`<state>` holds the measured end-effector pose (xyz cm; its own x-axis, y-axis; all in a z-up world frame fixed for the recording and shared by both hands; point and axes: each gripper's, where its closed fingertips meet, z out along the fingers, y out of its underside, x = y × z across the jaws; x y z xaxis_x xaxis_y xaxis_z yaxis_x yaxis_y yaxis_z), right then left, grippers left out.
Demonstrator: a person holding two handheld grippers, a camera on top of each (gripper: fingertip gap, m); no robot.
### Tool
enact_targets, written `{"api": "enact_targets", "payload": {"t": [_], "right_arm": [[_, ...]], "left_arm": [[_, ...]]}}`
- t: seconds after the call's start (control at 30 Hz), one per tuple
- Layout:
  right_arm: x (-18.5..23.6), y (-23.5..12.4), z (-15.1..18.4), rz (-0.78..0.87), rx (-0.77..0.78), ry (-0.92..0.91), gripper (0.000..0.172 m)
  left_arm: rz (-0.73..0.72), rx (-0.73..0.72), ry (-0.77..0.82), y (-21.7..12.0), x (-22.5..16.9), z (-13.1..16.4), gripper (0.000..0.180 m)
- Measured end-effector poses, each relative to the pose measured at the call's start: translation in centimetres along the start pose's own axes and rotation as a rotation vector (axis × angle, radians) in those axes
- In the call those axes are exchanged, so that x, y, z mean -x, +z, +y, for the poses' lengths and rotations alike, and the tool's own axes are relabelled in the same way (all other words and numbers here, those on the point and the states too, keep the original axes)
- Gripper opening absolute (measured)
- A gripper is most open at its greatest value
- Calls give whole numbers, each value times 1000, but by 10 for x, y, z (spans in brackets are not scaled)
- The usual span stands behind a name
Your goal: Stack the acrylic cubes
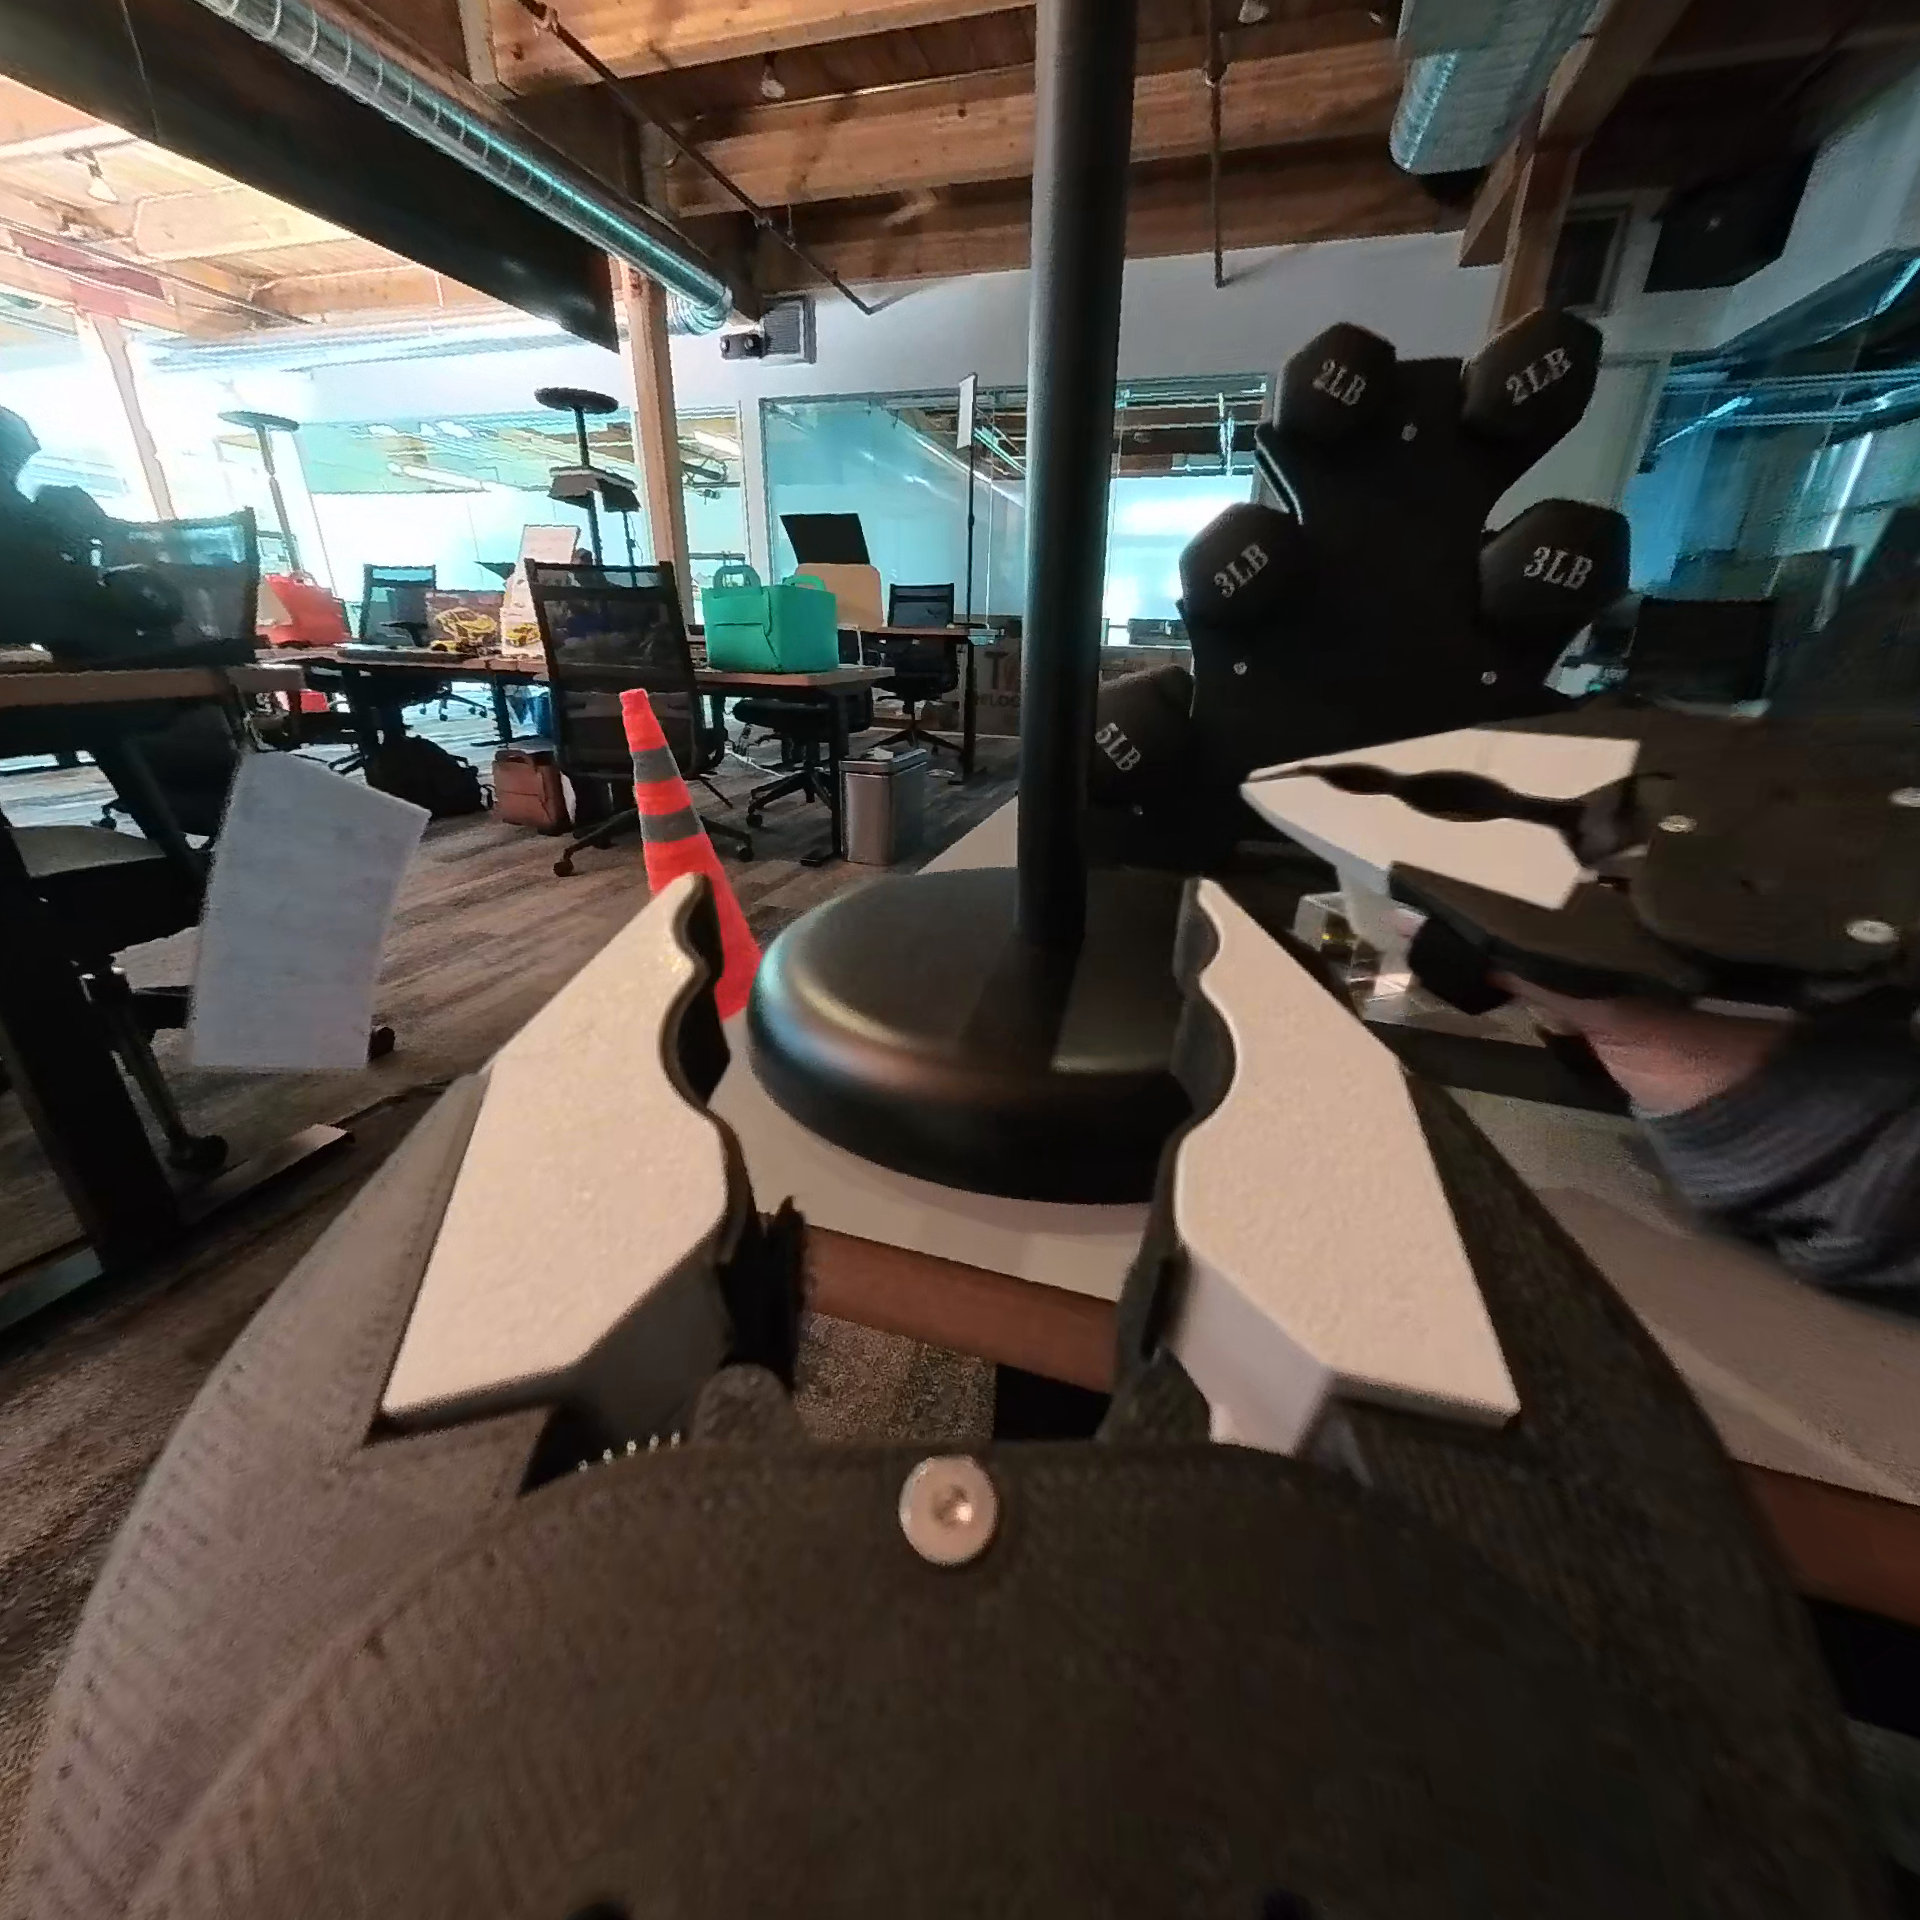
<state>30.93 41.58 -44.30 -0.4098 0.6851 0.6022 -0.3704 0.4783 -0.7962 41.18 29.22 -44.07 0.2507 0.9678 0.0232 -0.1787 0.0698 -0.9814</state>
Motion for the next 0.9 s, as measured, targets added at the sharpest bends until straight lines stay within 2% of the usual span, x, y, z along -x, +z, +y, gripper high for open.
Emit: {"api": "enact_targets", "payload": {"t": [0.07,0.17,0.27,0.37,0.43,0.47,0.53,0.8,0.9], "right_arm": [[2,-11,-2,-21,-24,-1,0],[-7,-24,13,-47,27,83,3],[-29,-32,51,-41,192,210,26],[-54,-37,97,-10,397,491,64],[-54,-37,119,-24,490,657,79],[-50,-36,126,-44,537,693,81],[-44,-34,133,-66,595,703,81],[-36,-22,146,-94,684,727,62],[-35,-19,147,-90,699,671,47]], "left_arm": [[-16,-4,11,-3,5,-2,87],[-38,-12,-6,-7,15,-3,86],[-51,-15,-30,-9,23,-2,86],[-55,-21,-45,-8,27,-2,85],[-67,-15,-61,-6,29,1,79],[-63,-12,-65,-4,28,2,79],[-44,-7,-70,-1,23,5,79],[-15,76,-31,8,7,18,92],[-26,121,-40,8,7,26,92]]}}
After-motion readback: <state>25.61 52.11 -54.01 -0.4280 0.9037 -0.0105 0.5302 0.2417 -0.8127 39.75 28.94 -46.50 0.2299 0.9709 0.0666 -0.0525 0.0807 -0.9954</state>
